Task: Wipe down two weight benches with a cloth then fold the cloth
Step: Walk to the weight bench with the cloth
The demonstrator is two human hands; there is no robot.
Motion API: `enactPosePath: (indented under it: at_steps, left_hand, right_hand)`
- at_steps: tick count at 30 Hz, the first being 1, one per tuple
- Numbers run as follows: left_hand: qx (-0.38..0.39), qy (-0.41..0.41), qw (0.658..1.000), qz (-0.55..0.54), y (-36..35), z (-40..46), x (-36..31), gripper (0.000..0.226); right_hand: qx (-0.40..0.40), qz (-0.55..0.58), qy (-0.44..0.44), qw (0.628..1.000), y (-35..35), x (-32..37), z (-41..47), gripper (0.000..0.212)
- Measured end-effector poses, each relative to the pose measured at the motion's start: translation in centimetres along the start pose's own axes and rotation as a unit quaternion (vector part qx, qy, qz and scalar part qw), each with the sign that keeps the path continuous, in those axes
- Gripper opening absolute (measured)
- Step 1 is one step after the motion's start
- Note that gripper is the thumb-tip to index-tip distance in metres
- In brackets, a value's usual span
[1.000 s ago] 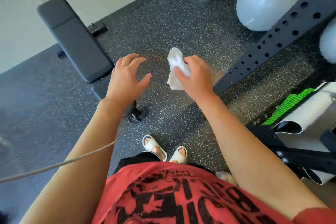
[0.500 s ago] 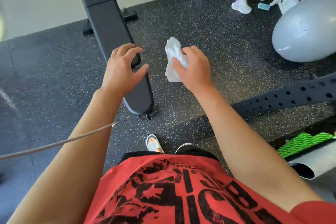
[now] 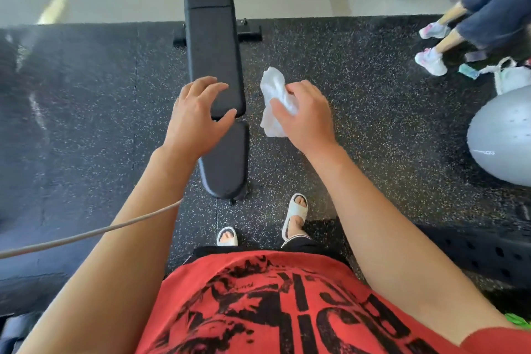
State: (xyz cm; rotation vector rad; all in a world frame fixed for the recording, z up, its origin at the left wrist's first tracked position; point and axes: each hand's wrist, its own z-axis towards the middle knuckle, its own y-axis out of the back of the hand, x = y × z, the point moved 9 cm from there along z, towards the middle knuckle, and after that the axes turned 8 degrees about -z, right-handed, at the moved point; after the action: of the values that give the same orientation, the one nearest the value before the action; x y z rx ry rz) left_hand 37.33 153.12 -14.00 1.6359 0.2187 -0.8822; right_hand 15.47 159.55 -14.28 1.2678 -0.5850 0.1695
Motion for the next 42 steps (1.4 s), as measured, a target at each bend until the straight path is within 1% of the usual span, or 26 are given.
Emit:
enactPosePath:
  at_steps: [4,11,16,21,27,32,36,42]
  left_hand:
    - [-0.034,0.024,0.999,0.000,-1.4,3.0,-2.5,0.053]
    - [-0.055,0.058,0.997,0.001,-4.6,8.0,-5.8,0.053]
    - [-0.062,0.073,0.995,0.006,-4.7,10.8,-6.1,0.053]
    - [-0.072,0.085,0.994,0.009,-3.5,14.7,-4.7,0.053]
    - [-0.072,0.082,0.994,-0.006,-1.8,19.9,-1.8,0.053]
    - [-0.091,0.095,0.991,-0.010,1.5,22.5,1.6,0.053]
    - [-0.111,0.121,0.986,-0.023,3.7,22.3,4.6,0.053]
    - [-0.159,0.177,0.971,-0.036,6.5,20.0,9.4,0.052]
  right_hand:
    - [0.030,-0.006,0.049,0.998,0.6,-2.5,4.1,0.031]
    - [0.045,0.009,0.094,0.995,2.5,-7.1,10.9,0.035]
    - [0.057,0.014,0.114,0.992,2.0,-7.9,14.4,0.035]
    - [0.068,0.006,0.131,0.989,0.2,-7.4,18.1,0.032]
    - [0.082,-0.017,0.134,0.988,-2.3,-5.5,23.8,0.031]
    - [0.092,-0.027,0.156,0.983,-5.0,-1.6,27.7,0.030]
    - [0.107,-0.025,0.181,0.977,-7.5,2.1,29.3,0.031]
    - [0.164,-0.037,0.248,0.954,-12.5,7.9,30.7,0.035]
